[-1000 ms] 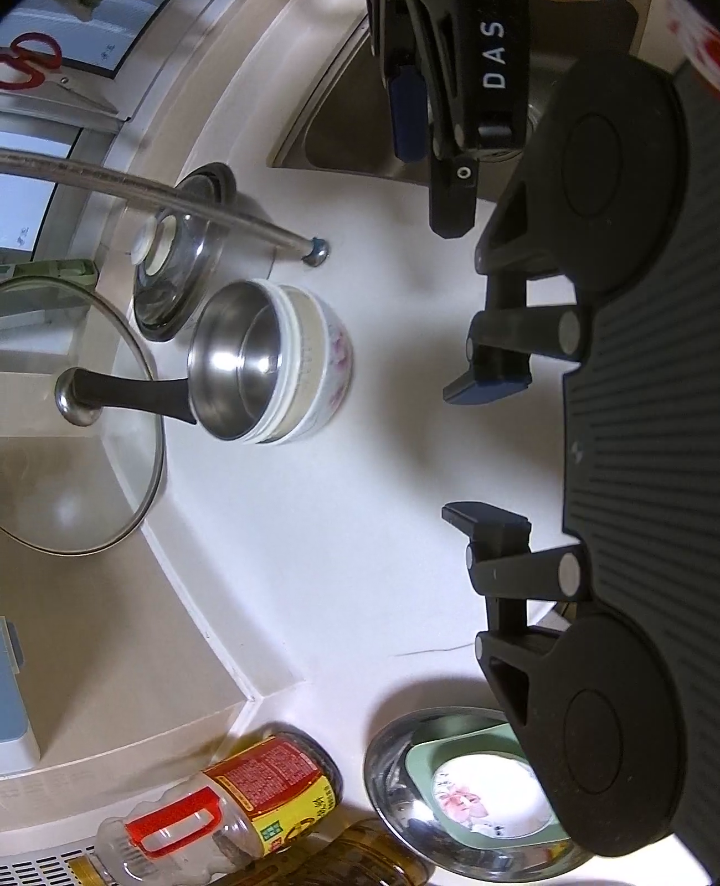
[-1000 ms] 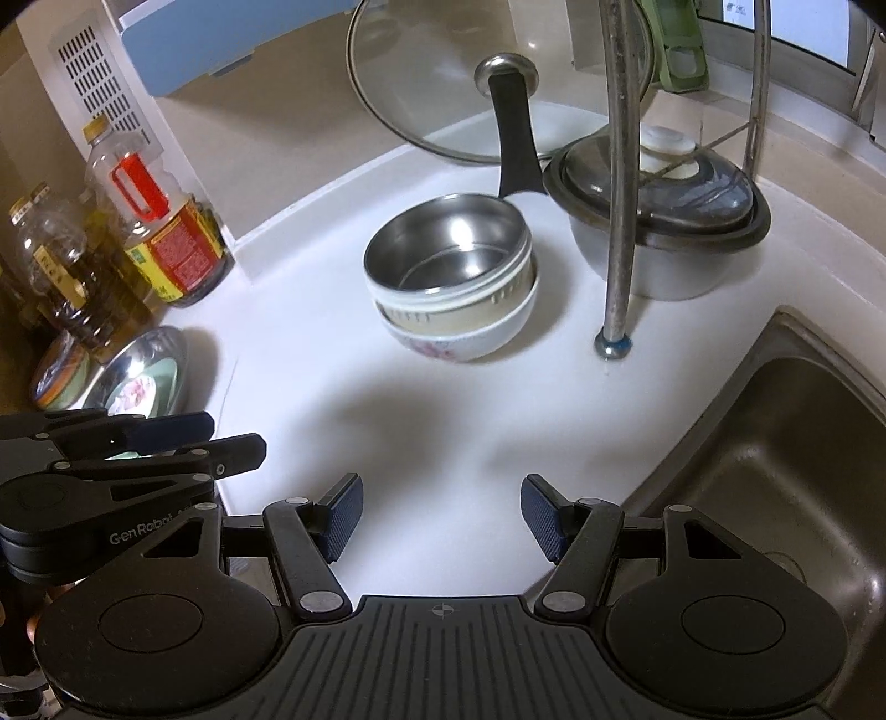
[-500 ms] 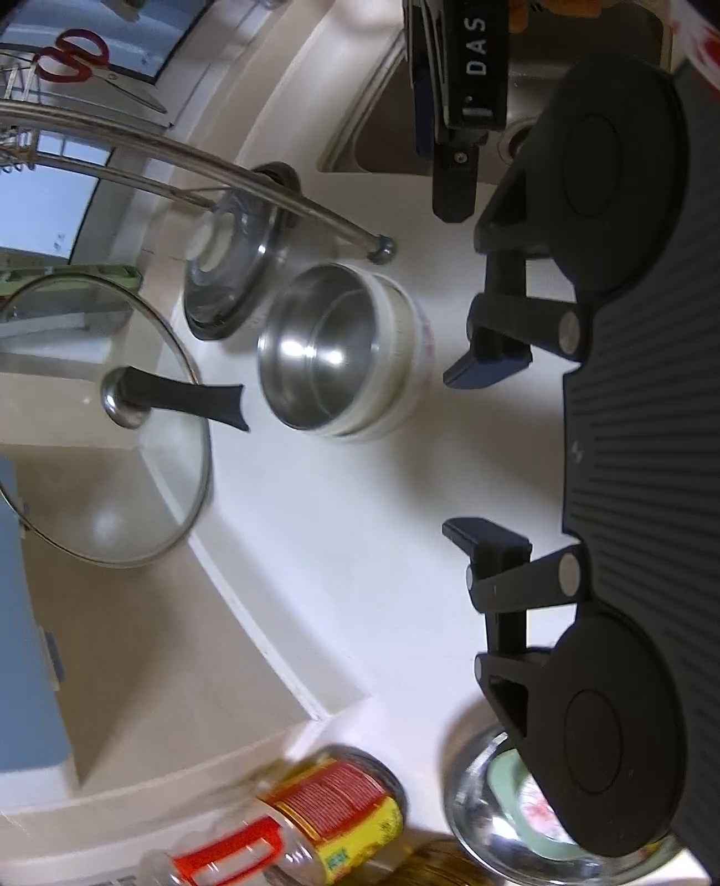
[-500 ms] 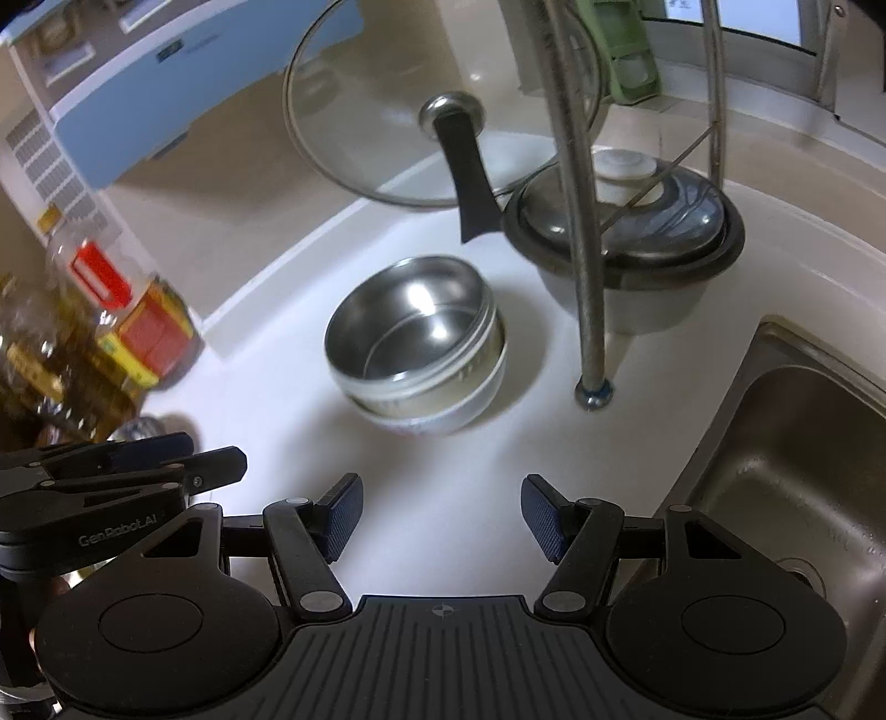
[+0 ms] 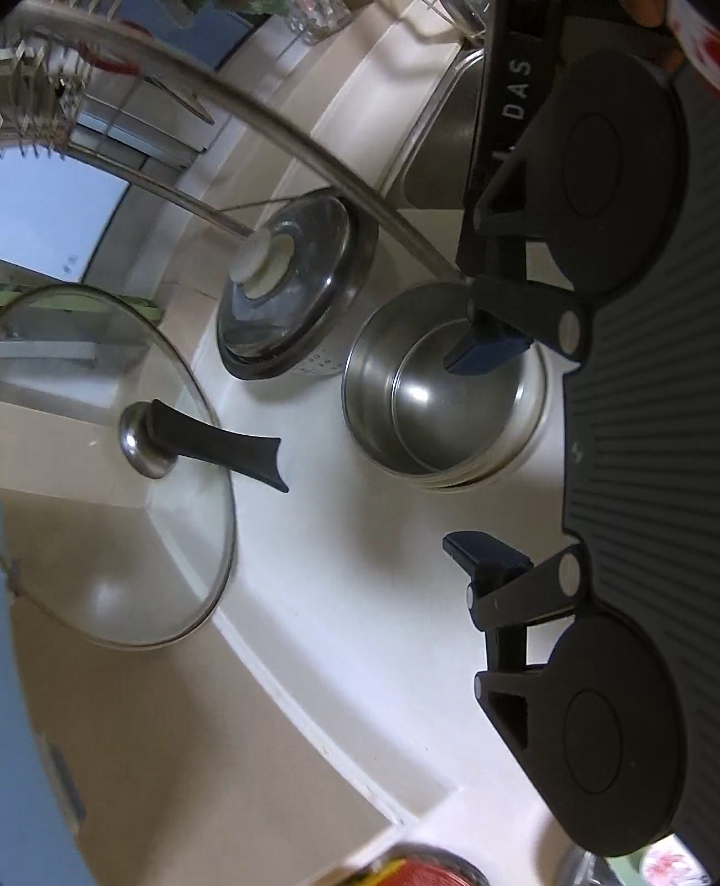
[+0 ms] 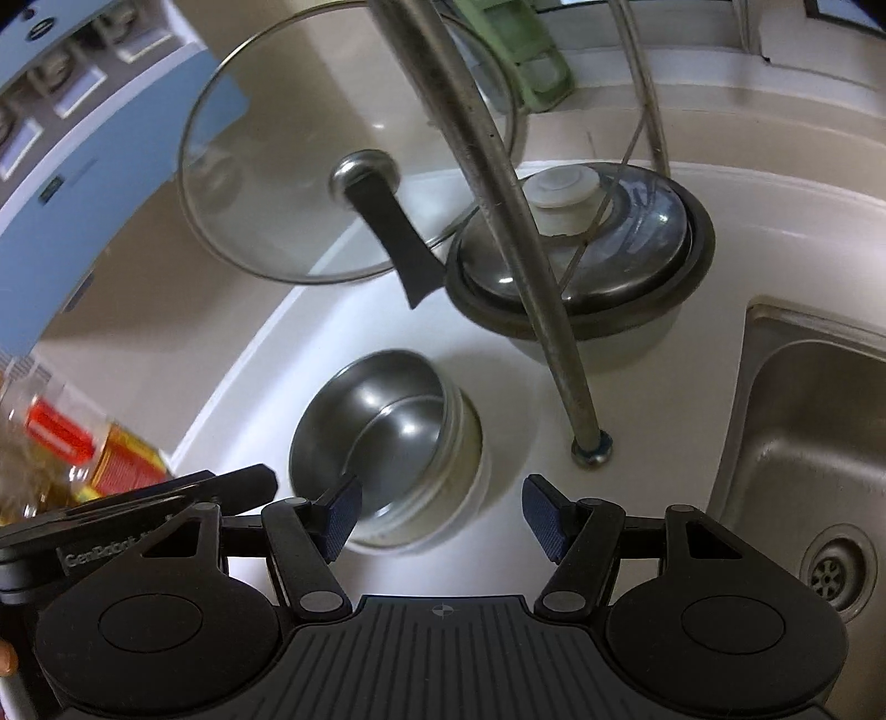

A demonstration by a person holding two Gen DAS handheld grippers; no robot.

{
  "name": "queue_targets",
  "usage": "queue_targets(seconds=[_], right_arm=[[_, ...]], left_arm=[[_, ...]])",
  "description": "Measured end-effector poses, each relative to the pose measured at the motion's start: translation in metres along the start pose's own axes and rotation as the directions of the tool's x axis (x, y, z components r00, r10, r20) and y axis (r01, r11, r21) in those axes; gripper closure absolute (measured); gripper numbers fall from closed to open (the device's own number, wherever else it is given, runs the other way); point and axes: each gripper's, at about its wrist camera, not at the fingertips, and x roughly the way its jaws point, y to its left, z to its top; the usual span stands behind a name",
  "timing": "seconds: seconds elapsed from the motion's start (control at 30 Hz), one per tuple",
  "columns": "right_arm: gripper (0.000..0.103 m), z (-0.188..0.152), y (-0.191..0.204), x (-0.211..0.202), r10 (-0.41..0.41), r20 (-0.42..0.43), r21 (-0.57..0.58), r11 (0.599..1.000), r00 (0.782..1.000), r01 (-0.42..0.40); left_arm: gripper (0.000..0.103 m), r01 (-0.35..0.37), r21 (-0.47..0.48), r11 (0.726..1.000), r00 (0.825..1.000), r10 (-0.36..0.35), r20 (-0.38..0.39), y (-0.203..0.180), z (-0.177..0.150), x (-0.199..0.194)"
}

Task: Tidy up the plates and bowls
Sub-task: 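Move the right gripper to the bowl stack and grasp its rim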

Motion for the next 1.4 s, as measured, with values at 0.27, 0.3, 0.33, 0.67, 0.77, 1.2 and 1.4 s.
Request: queue_targets(seconds=[0.27, 0.3, 0.33, 0.67, 0.77, 1.2, 1.4], right_arm=[[0.039, 0.005, 0.000, 0.019, -0.040, -0.010, 0.031, 0.999, 0.999, 0.041], [0.039, 0.005, 0.000, 0.020, -0.046, -0.010, 0.034, 0.998, 0.999, 0.047], [0.039, 0.005, 0.000, 0.021, -0.051, -0.007, 0.036, 0.998, 0.999, 0.051], [0.039, 0.006, -0.001, 0.032, -0.080, 0.001, 0.061, 0.995, 0.997, 0.080], [0.039, 0.005, -0.001, 0.035, -0.091, 0.008, 0.072, 0.993, 0.996, 0.090], [0.039, 0.000, -0.007, 0.055, -0.089, -0.010, 0.143, 0.986, 0.996, 0.090], [0.058, -0.002, -0.007, 0.065, -0.045, -0.043, 0.154, 0.987, 0.998, 0.051]], left_arm=[[0.043, 0.017, -0.001, 1.000, 0.997, -0.017, -0.069, 0.007, 0.006, 0.032], [0.043, 0.017, 0.000, 1.000, 0.997, -0.017, -0.073, 0.007, 0.006, 0.035], [0.043, 0.017, 0.005, 1.000, 0.997, -0.017, -0.074, 0.006, 0.007, 0.036], [0.044, 0.017, 0.042, 0.999, 0.995, -0.013, -0.097, 0.003, 0.012, 0.054], [0.045, 0.016, 0.046, 0.999, 0.994, -0.011, -0.110, 0.004, 0.013, 0.061], [0.060, 0.025, 0.058, 0.998, 0.988, -0.016, -0.156, 0.013, 0.014, 0.079], [0.071, 0.043, 0.060, 0.997, 0.987, -0.033, -0.159, 0.014, 0.015, 0.080]])
